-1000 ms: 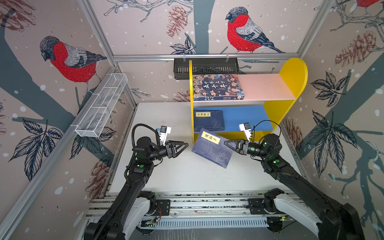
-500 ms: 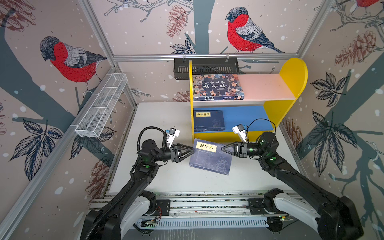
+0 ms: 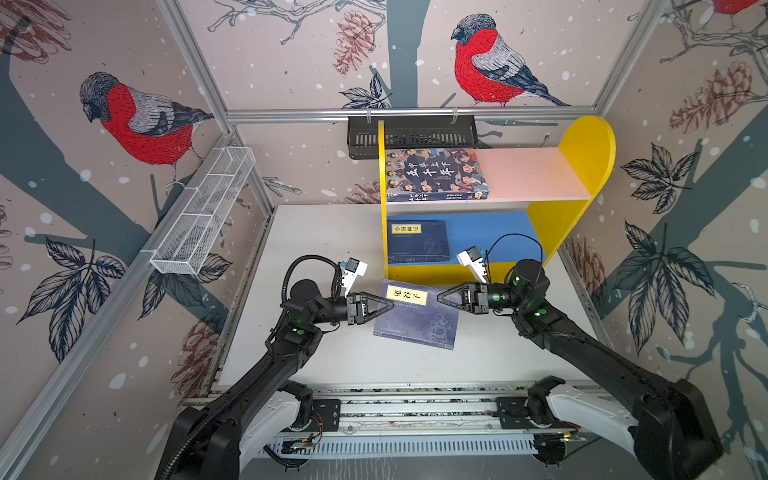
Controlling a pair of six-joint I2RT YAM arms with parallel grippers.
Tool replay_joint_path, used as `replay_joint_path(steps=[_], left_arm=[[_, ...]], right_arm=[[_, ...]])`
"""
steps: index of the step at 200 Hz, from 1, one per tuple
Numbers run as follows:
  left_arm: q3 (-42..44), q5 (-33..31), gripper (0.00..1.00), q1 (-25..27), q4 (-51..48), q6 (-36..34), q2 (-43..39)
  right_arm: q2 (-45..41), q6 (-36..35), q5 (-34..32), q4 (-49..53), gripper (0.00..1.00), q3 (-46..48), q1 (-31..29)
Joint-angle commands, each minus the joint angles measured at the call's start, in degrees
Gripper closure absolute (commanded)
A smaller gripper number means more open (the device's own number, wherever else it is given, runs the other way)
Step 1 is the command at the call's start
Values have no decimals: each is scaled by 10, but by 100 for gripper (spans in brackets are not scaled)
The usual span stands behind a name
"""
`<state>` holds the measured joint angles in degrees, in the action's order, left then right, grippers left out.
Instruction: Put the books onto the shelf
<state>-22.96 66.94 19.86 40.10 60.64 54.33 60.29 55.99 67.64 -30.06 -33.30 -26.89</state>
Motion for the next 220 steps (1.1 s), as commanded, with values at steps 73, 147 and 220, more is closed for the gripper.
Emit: replay_joint_path(steps=[73,147,220], left_arm=[[8,-12,100,1,51,17,-3],[-33,-31,100,-8,12,-15,6],[-57,-85,100,-22,12,6,48]], right_arm=[[21,-32,6,-2,99,-18,0],[-16,-14,-49,17,33,12,59],[-107,56,-145,-46,31,118,16]])
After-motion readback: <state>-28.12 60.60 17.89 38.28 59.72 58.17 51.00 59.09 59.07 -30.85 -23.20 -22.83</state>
